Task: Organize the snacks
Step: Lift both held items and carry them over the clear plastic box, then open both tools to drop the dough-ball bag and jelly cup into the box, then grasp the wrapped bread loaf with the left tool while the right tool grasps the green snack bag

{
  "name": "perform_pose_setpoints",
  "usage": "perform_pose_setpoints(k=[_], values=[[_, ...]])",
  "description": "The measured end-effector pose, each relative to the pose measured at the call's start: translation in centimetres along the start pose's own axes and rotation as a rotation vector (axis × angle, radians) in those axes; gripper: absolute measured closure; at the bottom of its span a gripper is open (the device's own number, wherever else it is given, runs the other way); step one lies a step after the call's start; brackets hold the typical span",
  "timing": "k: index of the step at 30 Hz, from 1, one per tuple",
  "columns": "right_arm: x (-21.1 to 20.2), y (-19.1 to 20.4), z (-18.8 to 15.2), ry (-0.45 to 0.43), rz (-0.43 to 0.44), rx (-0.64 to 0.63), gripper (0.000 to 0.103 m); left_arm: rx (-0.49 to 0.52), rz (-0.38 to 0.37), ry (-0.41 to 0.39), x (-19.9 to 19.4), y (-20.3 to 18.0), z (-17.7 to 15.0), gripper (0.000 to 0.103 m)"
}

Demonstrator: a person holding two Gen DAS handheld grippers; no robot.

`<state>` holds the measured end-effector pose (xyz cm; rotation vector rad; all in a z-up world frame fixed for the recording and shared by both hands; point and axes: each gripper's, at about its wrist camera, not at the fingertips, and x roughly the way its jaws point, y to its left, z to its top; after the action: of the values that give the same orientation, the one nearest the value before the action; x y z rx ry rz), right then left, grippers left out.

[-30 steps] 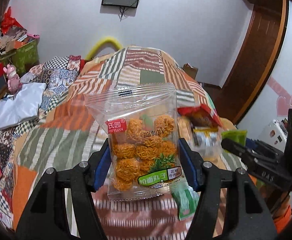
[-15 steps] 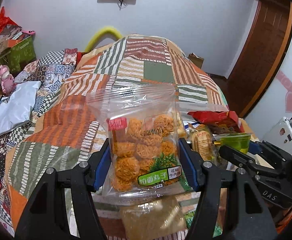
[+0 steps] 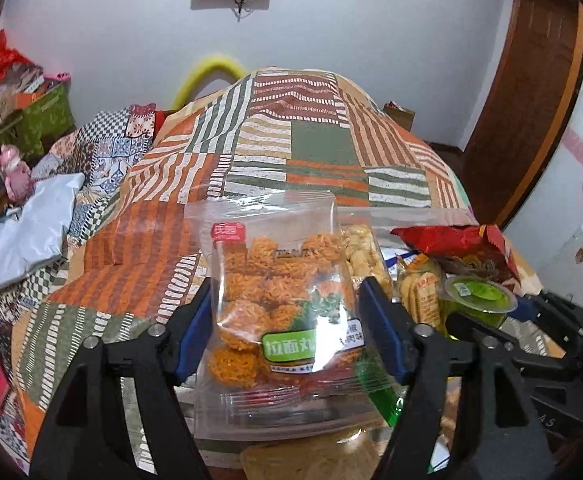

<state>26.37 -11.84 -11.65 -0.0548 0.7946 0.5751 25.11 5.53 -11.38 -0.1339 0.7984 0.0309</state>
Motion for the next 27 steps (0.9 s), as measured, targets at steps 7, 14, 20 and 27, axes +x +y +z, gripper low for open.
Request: perform_pose_setpoints(k=[7, 14, 20, 27], values=[[-1.3, 0.3, -0.2, -0.034, -0.029, -0.007, 0.034, 0.014, 0.003, -0.008, -1.1, -0.5, -0.4, 0.017], [-3.2, 0.2, -0.1, -0.068, -0.023, 0.008, 0.032, 0.004, -0.005, -0.031, -3.2, -0.2, -0.7, 0.016], [-4.8, 0.4, -0.8, -0.078, -0.009, 0.015, 0.032, 0.029, -0.008, -0.080, -6.4, -0.6, -1.4, 0.009], [-5.8, 1.9, -2.5, -0.054, 0.003, -0.018, 0.032, 0.044, -0.020, -0.067, -8.4, -0.6, -3.6, 0.006]])
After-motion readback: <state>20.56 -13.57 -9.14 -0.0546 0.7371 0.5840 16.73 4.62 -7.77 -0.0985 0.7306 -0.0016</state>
